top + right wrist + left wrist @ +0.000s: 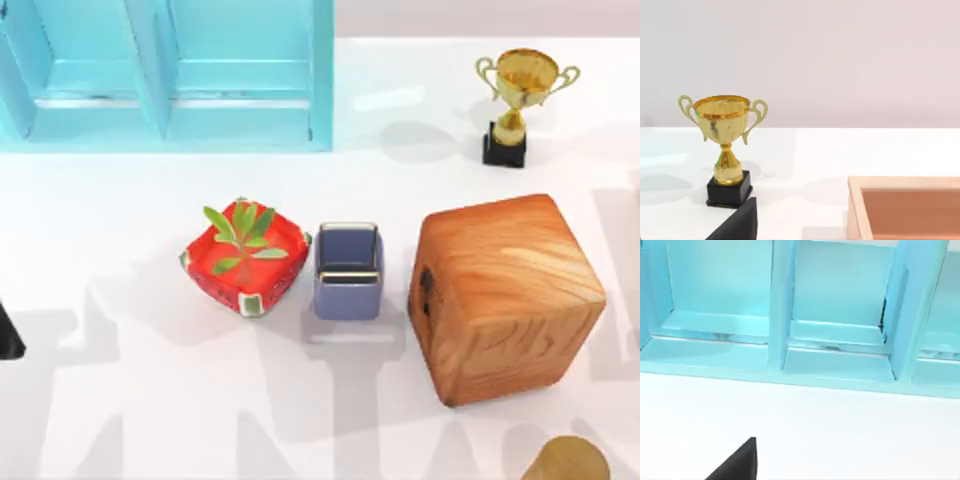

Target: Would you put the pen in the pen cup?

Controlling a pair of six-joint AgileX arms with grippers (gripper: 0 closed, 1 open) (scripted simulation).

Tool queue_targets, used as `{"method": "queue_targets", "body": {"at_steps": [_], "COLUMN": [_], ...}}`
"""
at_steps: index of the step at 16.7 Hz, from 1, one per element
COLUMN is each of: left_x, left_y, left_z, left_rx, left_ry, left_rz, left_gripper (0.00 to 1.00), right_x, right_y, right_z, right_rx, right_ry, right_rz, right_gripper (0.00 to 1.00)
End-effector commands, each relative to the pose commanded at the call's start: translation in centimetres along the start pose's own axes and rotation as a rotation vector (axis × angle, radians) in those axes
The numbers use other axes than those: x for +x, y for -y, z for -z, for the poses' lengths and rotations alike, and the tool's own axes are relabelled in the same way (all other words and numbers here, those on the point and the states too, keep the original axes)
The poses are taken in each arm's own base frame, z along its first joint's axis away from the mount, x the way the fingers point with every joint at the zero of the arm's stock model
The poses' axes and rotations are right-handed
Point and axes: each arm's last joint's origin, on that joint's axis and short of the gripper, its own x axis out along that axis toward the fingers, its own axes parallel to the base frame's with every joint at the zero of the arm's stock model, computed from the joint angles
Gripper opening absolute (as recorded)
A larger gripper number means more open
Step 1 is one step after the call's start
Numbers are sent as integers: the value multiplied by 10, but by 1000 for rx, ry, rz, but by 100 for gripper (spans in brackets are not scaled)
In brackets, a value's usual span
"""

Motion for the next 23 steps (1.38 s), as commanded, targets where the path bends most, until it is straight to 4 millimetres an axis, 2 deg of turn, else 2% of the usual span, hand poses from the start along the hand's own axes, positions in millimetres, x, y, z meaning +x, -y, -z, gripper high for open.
{"method": "queue_targets", "body": {"at_steps": [5, 9, 13, 17, 20, 23], "left_x": [30, 72, 113, 140, 149, 150], "left_y": [-21, -58, -110, -157, -176, -177], "left_z": [-29, -41, -33, -15, -8, -7], "left_rx": [-192, -459, -769, -1020, -1112, -1120], "left_ry": [-319, -586, -784, -885, -908, -910], "left_rz": [-66, -145, -228, -288, -305, -306], "left_gripper": [100, 100, 100, 100, 100, 100], "right_x": [0, 0, 0, 0, 0, 0], "right_y": [0, 0, 0, 0, 0, 0], "right_z": [0, 0, 0, 0, 0, 0], "right_rx": [0, 0, 0, 0, 0, 0], "right_ry": [0, 0, 0, 0, 0, 0], "right_rz": [0, 0, 0, 0, 0, 0], "right_gripper": [100, 100, 100, 100, 100, 100]}}
